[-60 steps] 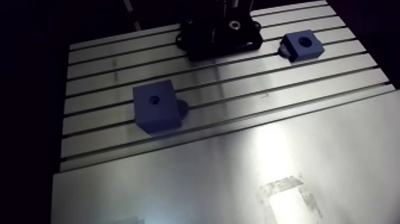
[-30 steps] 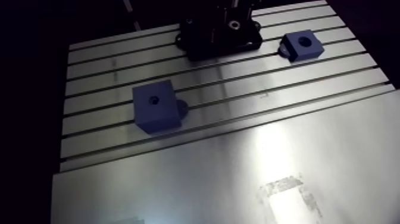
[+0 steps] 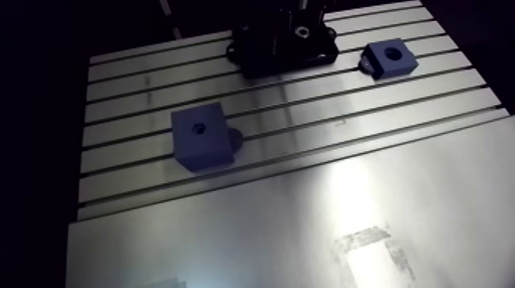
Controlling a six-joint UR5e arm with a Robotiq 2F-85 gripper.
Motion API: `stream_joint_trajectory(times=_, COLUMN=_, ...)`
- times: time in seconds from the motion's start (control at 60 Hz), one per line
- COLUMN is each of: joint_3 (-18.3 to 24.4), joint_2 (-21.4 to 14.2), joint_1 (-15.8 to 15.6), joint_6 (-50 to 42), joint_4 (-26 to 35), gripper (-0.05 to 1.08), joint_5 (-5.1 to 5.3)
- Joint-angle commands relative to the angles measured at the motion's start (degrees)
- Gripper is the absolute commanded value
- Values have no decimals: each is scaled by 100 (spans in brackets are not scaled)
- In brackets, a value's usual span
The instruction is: Pick up the bearing and press it into the housing until flush.
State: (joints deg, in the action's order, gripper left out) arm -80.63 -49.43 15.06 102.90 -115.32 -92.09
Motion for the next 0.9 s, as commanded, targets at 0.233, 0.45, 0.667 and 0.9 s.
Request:
stream_joint_trajectory(times=0.233, joint_3=-45, joint_2=0, joint_1=-3, joint_6=-3, joint_4=-4, gripper=33, joint_5=-6)
stream_joint_trajectory(times=0.45, joint_3=-53, joint_2=0, joint_1=-3, joint_6=6, joint_4=-4, gripper=35, joint_5=-6)
stream_joint_trajectory(times=0.667, joint_3=-71, joint_2=0, joint_1=-3, joint_6=-3, joint_4=-4, gripper=35, joint_5=-6)
stream_joint_trajectory(times=0.9, joint_3=-79, joint_2=0, joint_1=-3, joint_6=6, joint_4=-4, gripper=37, joint_5=-6)
